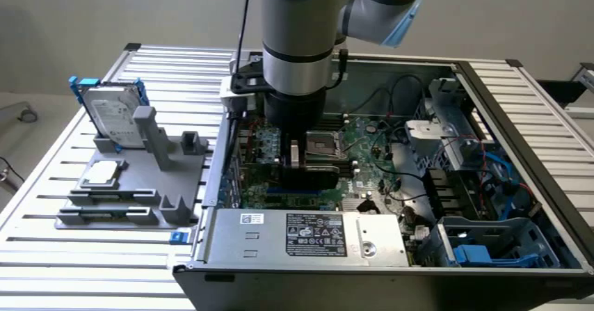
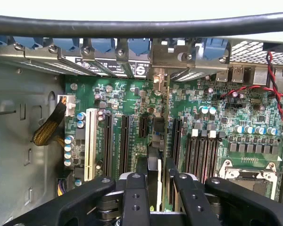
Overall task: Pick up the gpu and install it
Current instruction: 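Insert the gpu into the slot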
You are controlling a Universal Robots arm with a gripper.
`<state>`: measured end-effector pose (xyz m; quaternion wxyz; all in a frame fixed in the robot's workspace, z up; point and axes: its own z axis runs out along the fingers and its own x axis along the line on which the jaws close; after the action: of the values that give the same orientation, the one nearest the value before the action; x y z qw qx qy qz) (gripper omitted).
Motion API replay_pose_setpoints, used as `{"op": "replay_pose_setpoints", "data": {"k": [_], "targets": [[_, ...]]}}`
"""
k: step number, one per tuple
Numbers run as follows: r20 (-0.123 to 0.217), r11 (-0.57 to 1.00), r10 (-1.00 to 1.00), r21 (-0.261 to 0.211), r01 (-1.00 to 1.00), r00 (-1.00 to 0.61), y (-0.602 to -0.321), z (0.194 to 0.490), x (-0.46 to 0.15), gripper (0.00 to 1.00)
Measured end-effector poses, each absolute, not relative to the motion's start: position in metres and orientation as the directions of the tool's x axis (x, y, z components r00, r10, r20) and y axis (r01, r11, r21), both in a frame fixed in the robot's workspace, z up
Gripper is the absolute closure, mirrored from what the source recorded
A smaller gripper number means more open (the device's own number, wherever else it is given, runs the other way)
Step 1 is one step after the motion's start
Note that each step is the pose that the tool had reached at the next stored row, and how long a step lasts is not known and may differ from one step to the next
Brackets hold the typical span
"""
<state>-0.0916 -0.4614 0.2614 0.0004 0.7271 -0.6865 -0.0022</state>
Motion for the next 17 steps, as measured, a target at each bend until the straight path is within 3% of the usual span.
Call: {"op": "replay_pose_setpoints", "data": {"k": [17], "targets": [[-0.003, -0.038, -0.999, 0.004, -0.999, 0.038, -0.4619, 0.2581, -0.0923, 0.74]]}}
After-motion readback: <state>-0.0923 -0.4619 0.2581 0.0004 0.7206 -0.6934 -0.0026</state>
